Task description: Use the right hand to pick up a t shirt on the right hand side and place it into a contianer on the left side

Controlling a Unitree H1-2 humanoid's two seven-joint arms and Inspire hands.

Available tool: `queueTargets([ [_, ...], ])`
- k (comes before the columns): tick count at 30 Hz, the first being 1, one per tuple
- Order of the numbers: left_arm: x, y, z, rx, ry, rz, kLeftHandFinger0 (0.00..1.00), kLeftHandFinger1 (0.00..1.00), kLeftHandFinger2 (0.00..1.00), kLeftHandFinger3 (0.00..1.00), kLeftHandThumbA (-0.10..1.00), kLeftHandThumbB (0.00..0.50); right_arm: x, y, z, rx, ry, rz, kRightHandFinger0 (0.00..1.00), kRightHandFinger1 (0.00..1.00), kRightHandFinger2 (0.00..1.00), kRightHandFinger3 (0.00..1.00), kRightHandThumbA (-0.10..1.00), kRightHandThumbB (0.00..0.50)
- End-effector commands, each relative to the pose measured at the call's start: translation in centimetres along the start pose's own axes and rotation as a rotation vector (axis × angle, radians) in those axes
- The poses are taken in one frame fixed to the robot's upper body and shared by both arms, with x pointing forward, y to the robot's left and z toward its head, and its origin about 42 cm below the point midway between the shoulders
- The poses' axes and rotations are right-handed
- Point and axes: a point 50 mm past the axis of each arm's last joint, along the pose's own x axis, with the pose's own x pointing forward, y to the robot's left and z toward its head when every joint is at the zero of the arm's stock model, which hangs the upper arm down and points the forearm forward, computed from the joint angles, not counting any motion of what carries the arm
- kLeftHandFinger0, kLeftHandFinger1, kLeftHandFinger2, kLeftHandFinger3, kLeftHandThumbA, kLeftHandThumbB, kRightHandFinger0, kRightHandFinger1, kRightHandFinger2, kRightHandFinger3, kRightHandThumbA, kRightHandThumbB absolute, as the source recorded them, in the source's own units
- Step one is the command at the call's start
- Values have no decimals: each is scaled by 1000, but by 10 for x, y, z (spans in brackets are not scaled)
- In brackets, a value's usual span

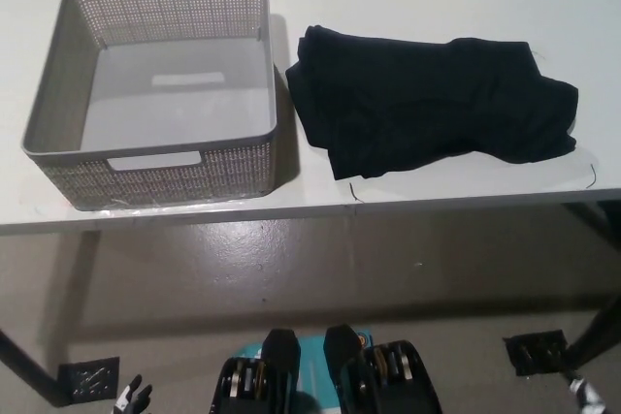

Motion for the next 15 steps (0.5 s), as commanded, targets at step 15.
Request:
queueTargets([
  [15,15,0,16,57,-110,11,1000,1000,977,1000,1000,300,157,-129,167,-360,-318,-277,1000,1000,1000,1000,919,497],
])
